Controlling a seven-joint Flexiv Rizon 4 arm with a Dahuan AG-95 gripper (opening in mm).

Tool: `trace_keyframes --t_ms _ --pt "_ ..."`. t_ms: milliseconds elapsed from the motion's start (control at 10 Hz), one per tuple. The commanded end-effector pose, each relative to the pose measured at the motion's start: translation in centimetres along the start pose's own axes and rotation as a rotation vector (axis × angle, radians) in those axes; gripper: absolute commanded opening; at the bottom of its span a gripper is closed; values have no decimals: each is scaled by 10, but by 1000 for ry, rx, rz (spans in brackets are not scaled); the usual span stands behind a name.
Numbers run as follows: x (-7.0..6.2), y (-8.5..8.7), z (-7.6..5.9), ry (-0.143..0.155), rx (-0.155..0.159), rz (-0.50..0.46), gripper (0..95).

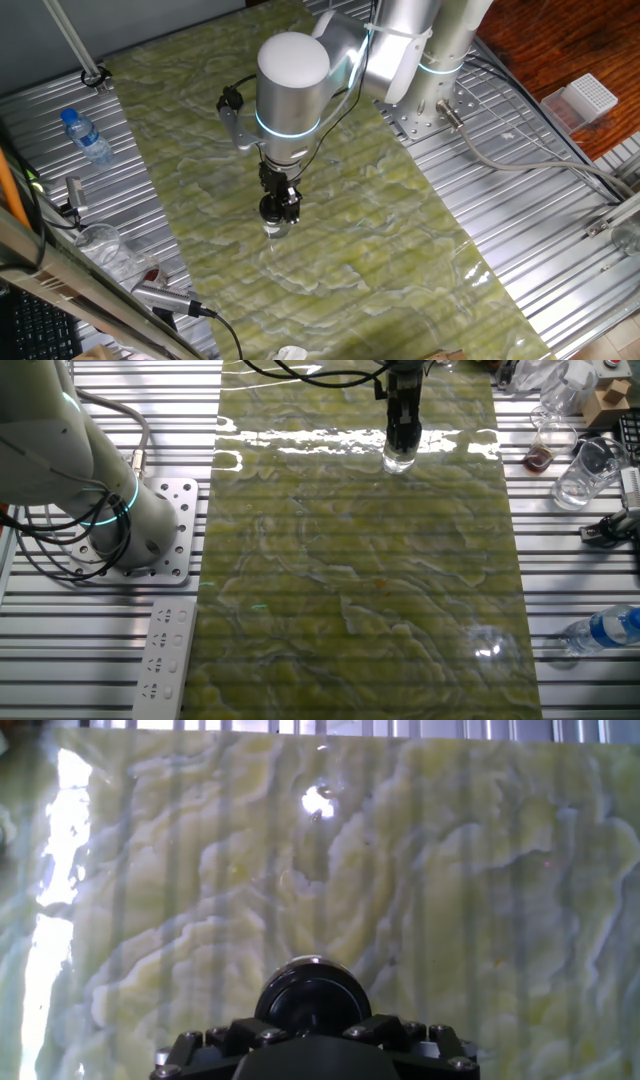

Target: Screw the lid onto the jar

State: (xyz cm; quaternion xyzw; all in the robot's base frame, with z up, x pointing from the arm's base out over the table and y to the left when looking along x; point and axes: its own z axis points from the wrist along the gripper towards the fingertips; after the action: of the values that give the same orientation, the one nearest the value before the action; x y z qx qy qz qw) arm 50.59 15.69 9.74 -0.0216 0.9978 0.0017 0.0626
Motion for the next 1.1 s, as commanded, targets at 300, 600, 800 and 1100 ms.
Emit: trace_keyframes --t_ms 300,600,800,1100 --pt "-1 -1 -9 32 17 -155 760" --pt "-1 -1 -10 33 21 -215 760" --pt "-1 -1 -10 42 52 -320 760" --pt "0 -1 -9 65 86 -461 760"
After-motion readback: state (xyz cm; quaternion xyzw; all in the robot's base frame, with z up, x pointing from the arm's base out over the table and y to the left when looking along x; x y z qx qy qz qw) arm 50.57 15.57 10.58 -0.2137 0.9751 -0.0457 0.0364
